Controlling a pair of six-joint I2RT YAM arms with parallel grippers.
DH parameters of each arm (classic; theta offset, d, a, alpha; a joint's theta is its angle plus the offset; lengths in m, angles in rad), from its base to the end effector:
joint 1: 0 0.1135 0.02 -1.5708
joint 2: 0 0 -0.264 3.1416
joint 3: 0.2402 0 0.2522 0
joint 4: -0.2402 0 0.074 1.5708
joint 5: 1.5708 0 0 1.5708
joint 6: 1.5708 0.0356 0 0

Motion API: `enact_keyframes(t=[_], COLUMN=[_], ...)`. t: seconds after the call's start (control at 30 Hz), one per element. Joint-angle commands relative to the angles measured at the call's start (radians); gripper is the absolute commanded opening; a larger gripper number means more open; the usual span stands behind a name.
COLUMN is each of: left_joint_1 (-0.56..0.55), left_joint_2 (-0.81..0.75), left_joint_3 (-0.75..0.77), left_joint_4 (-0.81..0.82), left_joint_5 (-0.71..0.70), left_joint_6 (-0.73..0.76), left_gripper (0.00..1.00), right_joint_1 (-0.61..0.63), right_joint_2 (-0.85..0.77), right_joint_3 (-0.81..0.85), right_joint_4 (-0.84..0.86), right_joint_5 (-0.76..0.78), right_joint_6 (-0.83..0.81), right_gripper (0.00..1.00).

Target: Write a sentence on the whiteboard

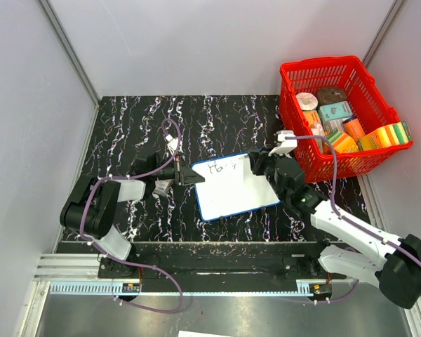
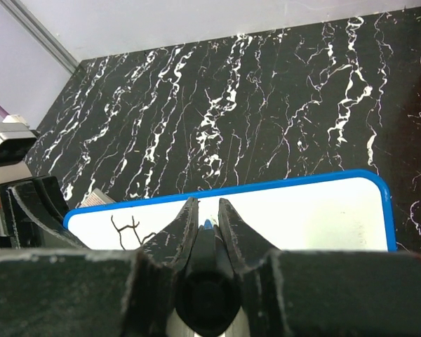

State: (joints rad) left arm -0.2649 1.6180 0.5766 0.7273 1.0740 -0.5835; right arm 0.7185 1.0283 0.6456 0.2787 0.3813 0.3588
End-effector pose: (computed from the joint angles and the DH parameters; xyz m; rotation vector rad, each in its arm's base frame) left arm 0.2760 -0.1073 0.1680 0.4979 1.9583 -1.5608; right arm 0.1893 0.1479 0.2927 -0.0130 1.6911 0.4941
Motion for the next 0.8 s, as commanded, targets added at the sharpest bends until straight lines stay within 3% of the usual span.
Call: enact_keyframes(t=[0.0, 0.77], left_joint_1=[-0.005, -0.005], left_joint_2=[-0.009, -0.007], left_joint_3=[0.006, 0.008], left_joint_4=[-0.049, -0.054], left_joint_5=[-0.085, -0.088], left_joint_6=[0.134, 0.137], left_gripper=[0.0, 0.0], right_joint_1=[-0.007, -0.007], right_joint_2=[0.022, 0.033], right_joint_3=[-0.003, -0.038], right_joint_4=[0.02, -0.006], right_joint_5=[0.021, -0.018], right_joint_6=[-0.011, 0.029], right_gripper=[0.0, 0.0])
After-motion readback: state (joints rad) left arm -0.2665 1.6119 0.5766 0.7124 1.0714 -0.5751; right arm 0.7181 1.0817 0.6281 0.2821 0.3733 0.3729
